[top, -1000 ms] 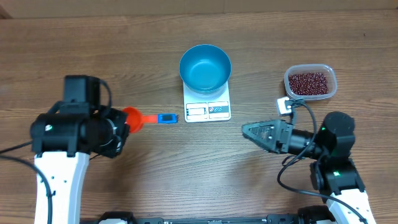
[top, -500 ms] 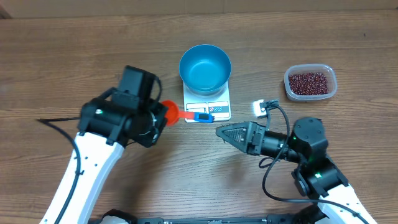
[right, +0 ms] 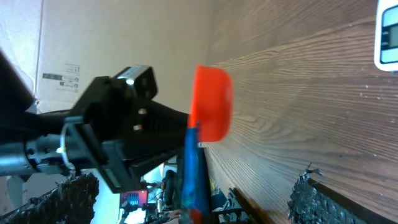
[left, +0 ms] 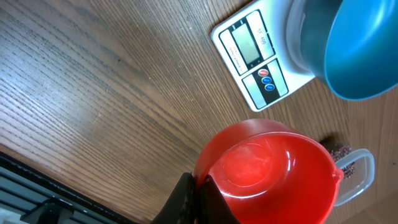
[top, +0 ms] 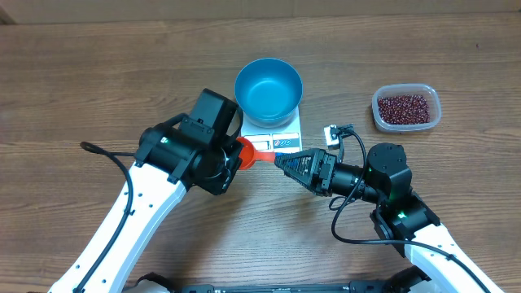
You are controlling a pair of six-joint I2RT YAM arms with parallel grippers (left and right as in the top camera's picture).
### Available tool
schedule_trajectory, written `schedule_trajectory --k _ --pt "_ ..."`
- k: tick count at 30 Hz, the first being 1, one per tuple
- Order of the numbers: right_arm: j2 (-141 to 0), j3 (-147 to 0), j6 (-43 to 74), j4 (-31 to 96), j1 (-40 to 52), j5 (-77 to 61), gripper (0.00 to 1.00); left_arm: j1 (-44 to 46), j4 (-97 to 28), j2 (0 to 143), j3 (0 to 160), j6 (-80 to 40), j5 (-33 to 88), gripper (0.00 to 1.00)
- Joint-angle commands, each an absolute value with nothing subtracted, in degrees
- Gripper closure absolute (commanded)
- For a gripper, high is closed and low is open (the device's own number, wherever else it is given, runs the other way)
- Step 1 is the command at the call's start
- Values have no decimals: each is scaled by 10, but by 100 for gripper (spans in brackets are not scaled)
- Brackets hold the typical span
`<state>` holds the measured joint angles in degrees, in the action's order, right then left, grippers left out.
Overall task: Scoop item into bowl and weigh 150g on scale
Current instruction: 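Swing the right gripper toward the scoop's blue handle near the left gripper, then close the right gripper on the blue handle of the scoop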
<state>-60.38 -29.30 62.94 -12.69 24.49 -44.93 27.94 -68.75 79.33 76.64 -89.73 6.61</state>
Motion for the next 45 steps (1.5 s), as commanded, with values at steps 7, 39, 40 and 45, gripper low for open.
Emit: schedule_trajectory --k 7,39,40,45 --pt "-602 -308 625 -132 248 -456 30 286 -685 799 778 -918 57 96" --pt "-602 -308 611 -132 248 -450 74 322 -682 799 778 -941 56 96" --pt "-602 -308 611 -132 248 -450 75 322 -684 799 778 -944 56 96" --pt "-602 -308 611 -132 248 -450 80 323 -683 799 778 -948 56 96"
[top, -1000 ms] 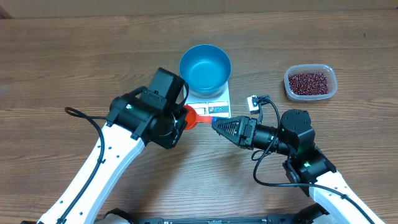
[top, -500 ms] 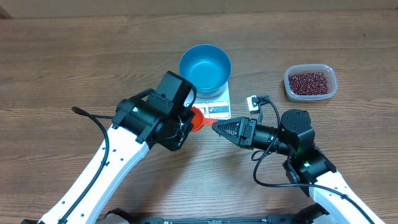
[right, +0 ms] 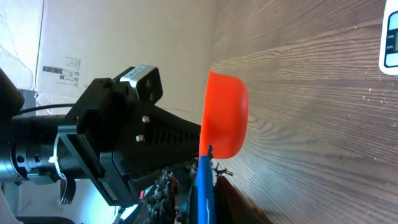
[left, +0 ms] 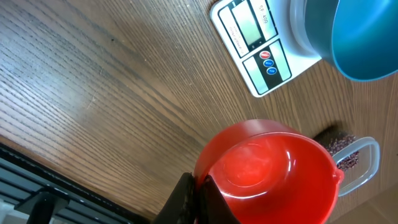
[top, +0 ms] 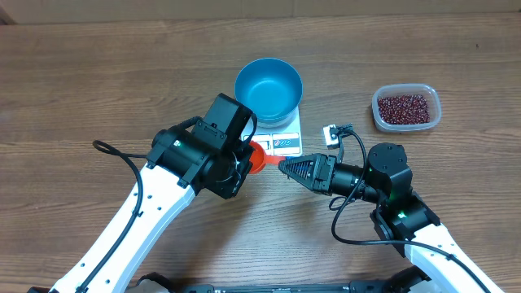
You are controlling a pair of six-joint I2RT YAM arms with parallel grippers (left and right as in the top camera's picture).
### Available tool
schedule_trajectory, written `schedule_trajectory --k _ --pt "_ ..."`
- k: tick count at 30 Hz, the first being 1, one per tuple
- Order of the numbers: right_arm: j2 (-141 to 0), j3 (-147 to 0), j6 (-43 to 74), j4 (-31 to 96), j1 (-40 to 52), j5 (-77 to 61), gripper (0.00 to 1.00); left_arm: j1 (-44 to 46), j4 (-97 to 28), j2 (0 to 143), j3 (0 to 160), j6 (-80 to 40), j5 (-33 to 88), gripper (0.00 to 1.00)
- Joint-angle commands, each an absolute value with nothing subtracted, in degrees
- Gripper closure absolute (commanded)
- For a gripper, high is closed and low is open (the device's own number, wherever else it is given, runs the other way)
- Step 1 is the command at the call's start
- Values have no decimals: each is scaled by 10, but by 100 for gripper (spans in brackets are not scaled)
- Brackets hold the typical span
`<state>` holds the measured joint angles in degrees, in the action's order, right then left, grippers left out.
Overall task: Scoop item into bowl and weigh 150g on scale
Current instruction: 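Close the right gripper on the blue handle of the scoop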
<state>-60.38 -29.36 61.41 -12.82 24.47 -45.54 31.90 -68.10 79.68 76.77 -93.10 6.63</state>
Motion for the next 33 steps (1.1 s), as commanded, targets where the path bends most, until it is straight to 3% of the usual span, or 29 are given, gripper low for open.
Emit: schedule_trajectory --k 1,16,20,21,24,25,33 --pt "-602 -308 610 -132 248 -450 81 323 -683 799 778 -948 56 96" --pt "-602 -307 610 -130 248 -448 96 323 -684 799 778 -948 59 96" --pt "-602 -307 610 -130 248 -446 96 323 -684 799 778 -947 59 96" --pt "-602 -307 610 -130 248 -446 95 323 -684 799 778 -947 59 96" --pt "-602 -307 610 -130 248 -441 70 323 -686 799 778 -947 60 96" --pt "-602 -307 610 -130 248 -438 66 323 -687 799 778 -947 60 96" --pt "-602 -307 610 -130 248 -430 65 323 -688 799 778 -947 60 95"
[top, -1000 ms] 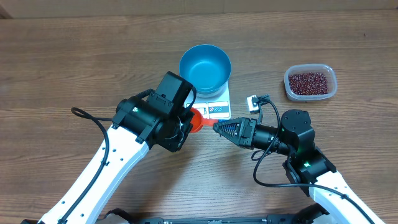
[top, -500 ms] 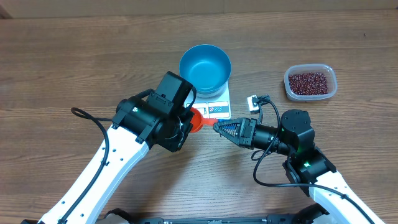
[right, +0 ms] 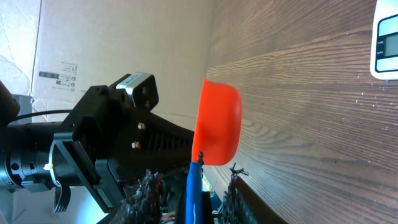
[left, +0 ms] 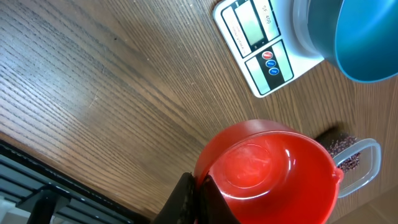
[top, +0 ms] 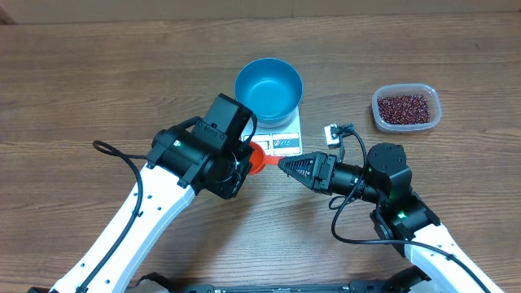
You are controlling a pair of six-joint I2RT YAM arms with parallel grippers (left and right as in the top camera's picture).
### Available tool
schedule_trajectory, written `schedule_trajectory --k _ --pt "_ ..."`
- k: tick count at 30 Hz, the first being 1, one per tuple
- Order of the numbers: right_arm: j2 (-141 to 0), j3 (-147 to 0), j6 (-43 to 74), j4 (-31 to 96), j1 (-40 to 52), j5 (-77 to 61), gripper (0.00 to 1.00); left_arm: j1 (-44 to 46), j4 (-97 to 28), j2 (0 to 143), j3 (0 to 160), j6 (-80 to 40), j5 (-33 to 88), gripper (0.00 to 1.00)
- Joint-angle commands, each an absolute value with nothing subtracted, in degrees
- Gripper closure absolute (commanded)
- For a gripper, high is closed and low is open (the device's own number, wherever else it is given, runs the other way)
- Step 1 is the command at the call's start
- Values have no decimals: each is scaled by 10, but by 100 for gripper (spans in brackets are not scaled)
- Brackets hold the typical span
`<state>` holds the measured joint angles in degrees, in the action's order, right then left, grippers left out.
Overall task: Scoop item into bowl and weigh 150g on scale
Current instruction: 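Close the right gripper on the blue handle of the scoop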
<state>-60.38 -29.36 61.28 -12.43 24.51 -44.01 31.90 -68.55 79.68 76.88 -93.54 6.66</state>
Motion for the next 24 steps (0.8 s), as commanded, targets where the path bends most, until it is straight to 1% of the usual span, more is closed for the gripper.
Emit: schedule_trajectory --k 1,2,5,10,15,16,17,18,19,20,21,24 --pt "-602 -307 610 -130 248 -430 66 323 -688 799 778 -947 60 96" --pt "-602 -307 610 -130 248 -429 68 323 -688 799 778 -947 60 96" --pt "-602 -307 610 -130 248 -429 80 323 -688 799 778 -948 60 96" --pt "-602 -307 610 -130 248 -429 96 323 -687 799 778 -948 60 96" --pt "-602 -307 611 -129 248 -429 96 323 -688 799 778 -948 60 96" --pt "-602 -307 611 -129 248 -429 96 323 -688 799 778 -948 60 94" --pt "-602 -307 611 -129 248 -429 96 323 -688 799 778 -948 60 85" --pt "-602 -307 611 -129 248 -429 96 323 -688 799 778 -948 60 71" --pt "-602 -307 610 -129 248 -429 96 323 -688 799 778 -948 60 46" --pt "-602 -307 610 -129 248 -429 96 323 -688 799 778 -948 60 10" --pt "-602 -307 610 -129 248 -429 96 323 -688 799 778 -948 60 0" --pt "-602 -307 610 -129 248 -429 96 323 -687 799 778 -948 60 1"
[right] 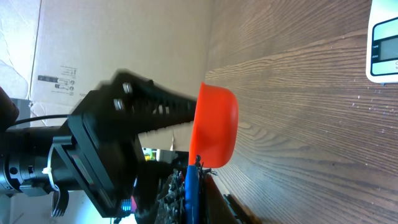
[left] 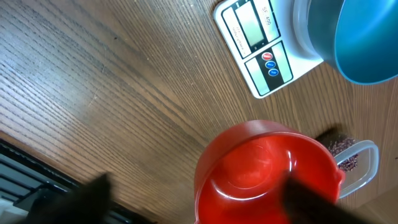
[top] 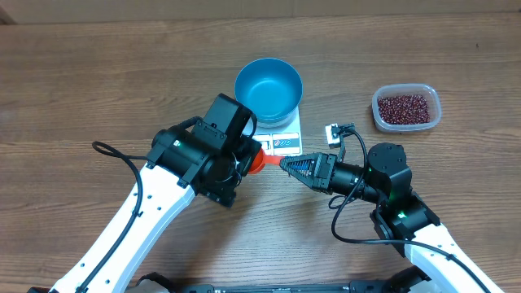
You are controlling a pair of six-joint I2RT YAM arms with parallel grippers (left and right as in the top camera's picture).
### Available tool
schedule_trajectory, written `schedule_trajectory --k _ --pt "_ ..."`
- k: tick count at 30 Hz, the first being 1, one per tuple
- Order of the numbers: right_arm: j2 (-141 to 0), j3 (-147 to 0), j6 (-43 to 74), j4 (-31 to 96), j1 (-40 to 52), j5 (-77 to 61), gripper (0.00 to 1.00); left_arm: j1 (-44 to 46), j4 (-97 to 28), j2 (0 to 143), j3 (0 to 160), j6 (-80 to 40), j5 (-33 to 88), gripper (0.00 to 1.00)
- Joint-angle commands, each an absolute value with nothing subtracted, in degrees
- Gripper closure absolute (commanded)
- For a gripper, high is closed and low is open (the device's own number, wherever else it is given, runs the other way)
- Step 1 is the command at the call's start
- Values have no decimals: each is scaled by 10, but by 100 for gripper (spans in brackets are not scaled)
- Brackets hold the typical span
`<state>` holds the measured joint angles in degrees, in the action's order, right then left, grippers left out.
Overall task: Scoop item into bowl and weigh 150g on scale
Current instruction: 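Close the right gripper on the blue handle of the scoop, then release the scoop from the left gripper and carry it right toward the bean tub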
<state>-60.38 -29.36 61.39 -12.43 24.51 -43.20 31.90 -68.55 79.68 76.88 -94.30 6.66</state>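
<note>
A red scoop [top: 256, 157] with a blue handle hangs just in front of the white scale [top: 281, 143]. The empty blue bowl [top: 269, 89] stands on that scale. My right gripper [top: 286, 163] is shut on the scoop's blue handle [right: 192, 186]; the red cup [right: 214, 134] sticks out past its tips. My left gripper [top: 247, 159] is at the cup's other side. In the left wrist view its fingers [left: 93, 190] are blurred and spread wide on both sides of the red cup [left: 267, 168], so it is open. Red beans fill a clear container [top: 405, 108].
The scale's display and buttons [left: 258, 40] face the near side. The bean container [left: 353, 158] stands at the right of the table, behind my right arm [top: 391, 183]. A cable loops off each arm over the wooden table [top: 98, 73].
My left gripper has opened; its fingers were pinched on the red cup and now stand apart. The right gripper has shut on the blue handle. The scoop has stayed in place.
At first my left gripper held the scoop by its cup, with the right gripper open around the blue handle. The scoop then sat a little nearer the scale, the right fingers closer on the handle. Now the right gripper holds it and the left is open.
</note>
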Motion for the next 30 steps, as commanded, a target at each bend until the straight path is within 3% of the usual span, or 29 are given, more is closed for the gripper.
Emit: schedule_trajectory --k 1,15,30 --pt "-602 -307 610 -128 248 -429 96 323 -687 799 778 -948 60 0" --pt "-602 -307 573 -117 246 -398 96 317 -688 774 779 -884 58 0" --pt "-602 -339 488 -6 172 -413 96 305 -690 670 779 -639 15 0"
